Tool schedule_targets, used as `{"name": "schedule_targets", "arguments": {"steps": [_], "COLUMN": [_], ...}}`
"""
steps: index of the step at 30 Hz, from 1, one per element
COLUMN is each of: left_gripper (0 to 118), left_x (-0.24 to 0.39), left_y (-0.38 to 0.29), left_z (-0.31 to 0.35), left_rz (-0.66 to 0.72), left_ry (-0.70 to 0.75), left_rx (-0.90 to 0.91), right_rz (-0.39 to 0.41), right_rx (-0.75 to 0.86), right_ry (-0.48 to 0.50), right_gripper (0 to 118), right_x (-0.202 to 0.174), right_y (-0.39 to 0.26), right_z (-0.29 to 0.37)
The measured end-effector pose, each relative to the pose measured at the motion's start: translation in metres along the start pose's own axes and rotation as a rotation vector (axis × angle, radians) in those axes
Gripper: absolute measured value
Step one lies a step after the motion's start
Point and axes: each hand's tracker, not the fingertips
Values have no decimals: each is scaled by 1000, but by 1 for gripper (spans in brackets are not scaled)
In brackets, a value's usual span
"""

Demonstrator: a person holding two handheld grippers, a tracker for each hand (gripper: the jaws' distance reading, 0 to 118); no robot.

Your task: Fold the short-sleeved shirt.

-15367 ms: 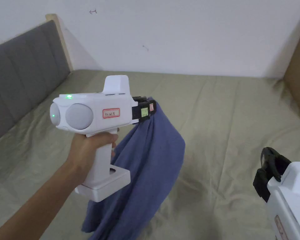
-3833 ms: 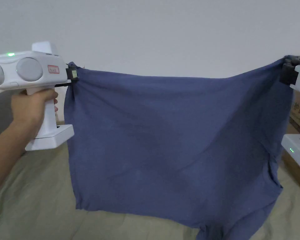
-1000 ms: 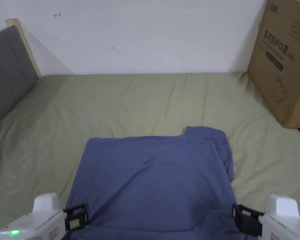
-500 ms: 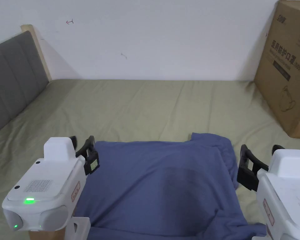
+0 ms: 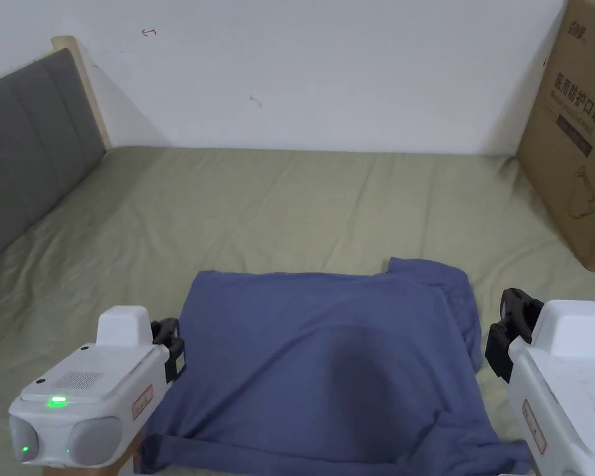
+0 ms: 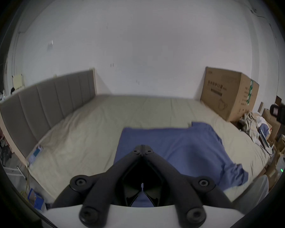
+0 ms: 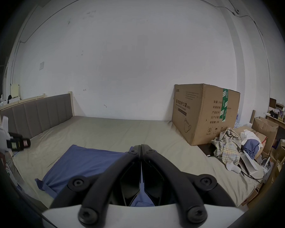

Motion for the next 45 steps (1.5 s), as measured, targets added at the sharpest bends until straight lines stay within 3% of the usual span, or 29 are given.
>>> {"name": "schedule_targets", "arguments": {"steps": [6,7,9,11,12,13,20,22,23,24,25,28,29,30,31,32,33,34,40,43,45], "left_gripper": [0,6,40,85,96,98,96,73,45,24,12,5,4,4,4,4,4,4,4,4,4], "left_x": [-42,-47,-56,-63,-65,-67,-60,-64,-64,-63,-62,-50,-49,-57,-58,-58,-59,-61,-61,-65,-65], "left_y": [-47,-55,-68,-78,-83,-88,-107,-115,-118,-121,-123,-118,-117,-117,-115,-112,-110,-109,-98,-103,-103], "left_z": [-19,-20,-24,-31,-35,-38,-62,-76,-81,-84,-86,-71,-68,-73,-73,-72,-71,-73,-66,-70,-70], "left_rz": [92,96,112,149,155,160,100,81,79,85,96,93,89,86,87,90,92,93,97,97,96], "left_ry": [18,22,30,73,81,90,143,132,116,87,73,85,87,88,85,80,78,79,79,81,82], "left_rx": [-226,-257,-310,-387,-412,-417,-446,-456,-469,-490,-511,-484,-476,-469,-462,-456,-451,-447,-425,-425,-425], "right_rz": [8,9,10,10,9,6,-7,-16,-20,-20,-21,-39,-54,-61,-62,-76,-90,-110,-145,-191,-215], "right_rx": [-24,-27,-33,-48,-54,-61,-120,-139,-146,-154,-165,-225,-259,-291,-341,-400,-454,-498,-697,-757,-766], "right_ry": [6,6,5,8,9,9,4,-3,-5,-11,-18,-45,-60,-79,-102,-96,-90,-99,-105,-69,-53], "right_gripper": [0,0,0,0,0,0,0,0,0,0,0,0,7,23,47,82,98,103,94,74,70], "right_x": [2,2,4,4,5,6,10,14,16,17,20,30,34,38,42,46,49,53,64,68,70], "right_y": [-4,-5,-8,-11,-13,-15,-31,-35,-38,-40,-43,-57,-65,-72,-83,-95,-106,-119,-185,-206,-214], "right_z": [-3,-4,-5,-8,-8,-9,-11,-11,-10,-10,-9,-10,-12,-13,-17,-21,-26,-29,-49,-57,-61]}}
